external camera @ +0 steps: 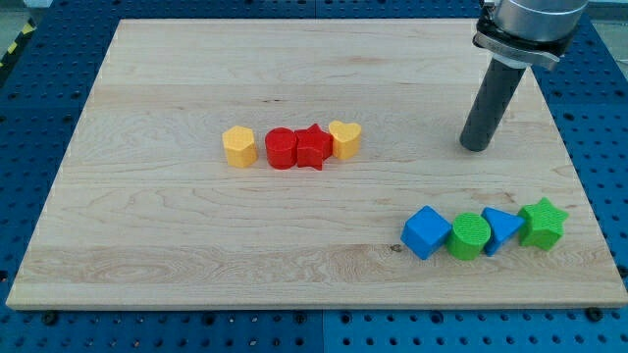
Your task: Move your arm to the bottom of the yellow heart
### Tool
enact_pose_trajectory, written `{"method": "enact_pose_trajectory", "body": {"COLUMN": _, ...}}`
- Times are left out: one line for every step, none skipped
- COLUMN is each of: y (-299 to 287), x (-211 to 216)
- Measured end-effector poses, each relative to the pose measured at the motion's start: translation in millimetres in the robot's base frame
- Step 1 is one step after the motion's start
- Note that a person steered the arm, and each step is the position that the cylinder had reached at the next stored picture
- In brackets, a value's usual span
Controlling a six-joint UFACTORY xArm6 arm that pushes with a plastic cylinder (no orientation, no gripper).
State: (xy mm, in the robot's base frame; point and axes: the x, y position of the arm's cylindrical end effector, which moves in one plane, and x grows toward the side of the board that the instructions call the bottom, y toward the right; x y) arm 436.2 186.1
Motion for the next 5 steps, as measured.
{"method": "enact_pose_trajectory", "body": {"y": -34, "x": 6}}
{"method": "enact_pose_trajectory", "body": {"y": -83, "x": 35}}
{"method": "enact_pose_trajectory", "body": {"y": -124, "x": 57}}
{"method": "enact_pose_trajectory", "body": {"y": -169, "x": 75}}
{"method": "enact_pose_trajectory", "body": {"y": -177, "x": 138}}
